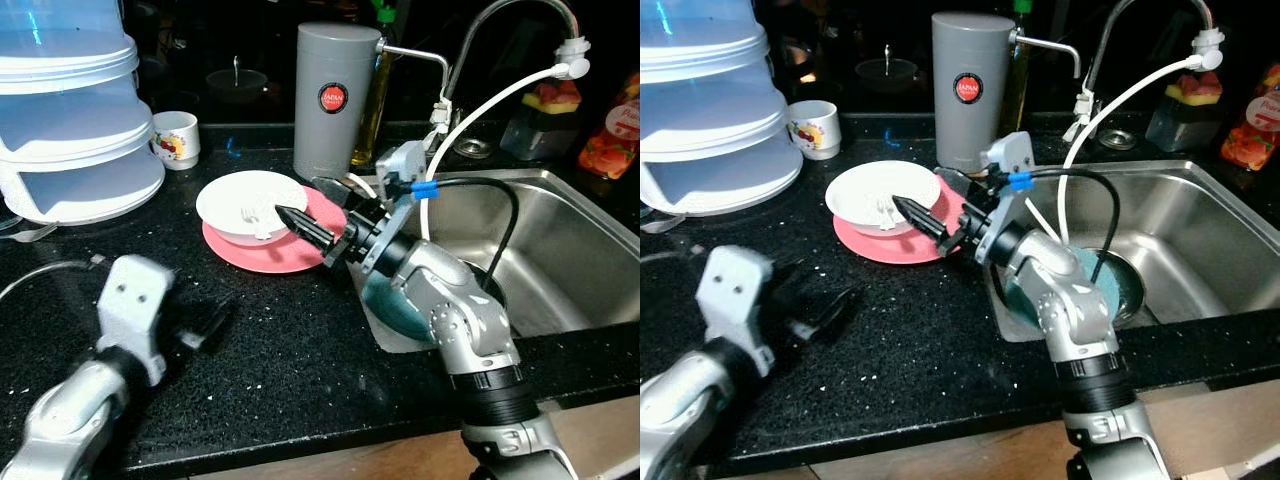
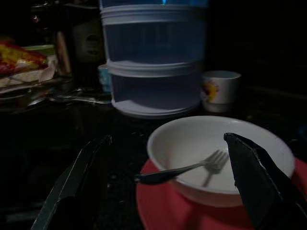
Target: Kitchen organization
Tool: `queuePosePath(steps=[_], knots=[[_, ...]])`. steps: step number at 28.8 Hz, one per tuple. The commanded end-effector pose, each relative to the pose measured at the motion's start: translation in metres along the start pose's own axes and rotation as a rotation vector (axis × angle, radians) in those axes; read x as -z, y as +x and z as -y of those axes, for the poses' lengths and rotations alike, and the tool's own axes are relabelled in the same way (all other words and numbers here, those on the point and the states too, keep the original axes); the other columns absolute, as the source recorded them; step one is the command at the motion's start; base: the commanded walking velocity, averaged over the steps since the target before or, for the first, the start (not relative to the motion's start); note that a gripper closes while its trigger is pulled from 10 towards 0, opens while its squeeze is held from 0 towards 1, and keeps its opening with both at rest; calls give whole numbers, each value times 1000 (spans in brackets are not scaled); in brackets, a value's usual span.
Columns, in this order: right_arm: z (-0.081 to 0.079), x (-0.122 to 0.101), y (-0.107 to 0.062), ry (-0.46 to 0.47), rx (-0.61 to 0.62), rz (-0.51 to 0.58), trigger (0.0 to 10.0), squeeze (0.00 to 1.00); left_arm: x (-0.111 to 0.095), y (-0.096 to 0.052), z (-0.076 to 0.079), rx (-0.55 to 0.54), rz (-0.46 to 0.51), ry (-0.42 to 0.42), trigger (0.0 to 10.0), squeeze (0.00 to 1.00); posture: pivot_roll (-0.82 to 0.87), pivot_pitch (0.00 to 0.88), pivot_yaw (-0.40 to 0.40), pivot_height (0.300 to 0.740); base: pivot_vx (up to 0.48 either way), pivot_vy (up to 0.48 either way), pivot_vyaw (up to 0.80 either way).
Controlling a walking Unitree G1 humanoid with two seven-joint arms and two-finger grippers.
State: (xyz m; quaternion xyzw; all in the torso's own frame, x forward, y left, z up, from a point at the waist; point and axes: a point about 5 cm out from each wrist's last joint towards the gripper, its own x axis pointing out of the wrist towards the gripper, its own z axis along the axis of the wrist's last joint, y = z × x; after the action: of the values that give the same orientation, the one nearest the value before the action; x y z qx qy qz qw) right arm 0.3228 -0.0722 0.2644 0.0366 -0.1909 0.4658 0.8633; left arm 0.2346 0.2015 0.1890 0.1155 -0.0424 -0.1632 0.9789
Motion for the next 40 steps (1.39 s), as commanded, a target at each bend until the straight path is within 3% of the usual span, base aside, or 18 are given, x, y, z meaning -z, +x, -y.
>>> queuePosePath(steps=[1, 5, 7, 8, 17, 33, 35, 36, 38, 39, 40], knots=[[-10, 5, 2, -47, -50, -28, 10000, 1000, 17, -5, -1, 7, -87, -29, 10000, 0, 20, 48, -40, 740, 0, 0, 0], [-24, 26, 6, -234, -107, -140, 10000, 1000, 15, -7, 9, 108, -86, -57, 10000, 0, 22, 47, -39, 740, 0, 0, 0], [-27, 30, 7, -272, -118, -156, 10000, 1000, 15, -8, 12, 132, -86, -59, 10000, 0, 23, 46, -38, 740, 0, 0, 0], [-29, 33, 8, -293, -123, -164, 10000, 0, 15, -9, 14, 151, -83, -65, 10000, 0, 24, 45, -39, 740, 0, 0, 0], [-26, 25, 20, -354, -67, -98, 10000, 0, 13, -12, 27, 242, -58, -112, 10000, 0, 28, 48, -44, 740, 0, 0, 0], [-21, 33, 21, -387, -53, -118, 9843, 0, 14, -12, 32, 277, -70, -118, 10000, 0, 28, 56, -42, 740, 0, 0, 0], [-21, 38, 21, -399, -63, -142, 8745, 0, 14, -12, 32, 278, -71, -118, 10000, 0, 26, 57, -40, 740, 0, 0, 0], [-21, 40, 21, -404, -67, -149, 6627, 0, 15, -11, 32, 278, -72, -118, 10000, 0, 26, 57, -40, 740, 0, 0, 0], [-21, 42, 21, -404, -67, -155, 4431, 0, 15, -11, 32, 278, -72, -118, 10000, 0, 27, 57, -41, 740, 0, 0, 0], [-21, 42, 21, -401, -65, -153, 2000, 0, 14, -11, 32, 279, -72, -117, 10000, 0, 27, 57, -41, 740, 0, 0, 0], [-21, 42, 21, -398, -64, -152, 2000, 0, 14, -11, 32, 279, -72, -117, 10000, 0, 27, 57, -41, 740, 0, 0, 0]])
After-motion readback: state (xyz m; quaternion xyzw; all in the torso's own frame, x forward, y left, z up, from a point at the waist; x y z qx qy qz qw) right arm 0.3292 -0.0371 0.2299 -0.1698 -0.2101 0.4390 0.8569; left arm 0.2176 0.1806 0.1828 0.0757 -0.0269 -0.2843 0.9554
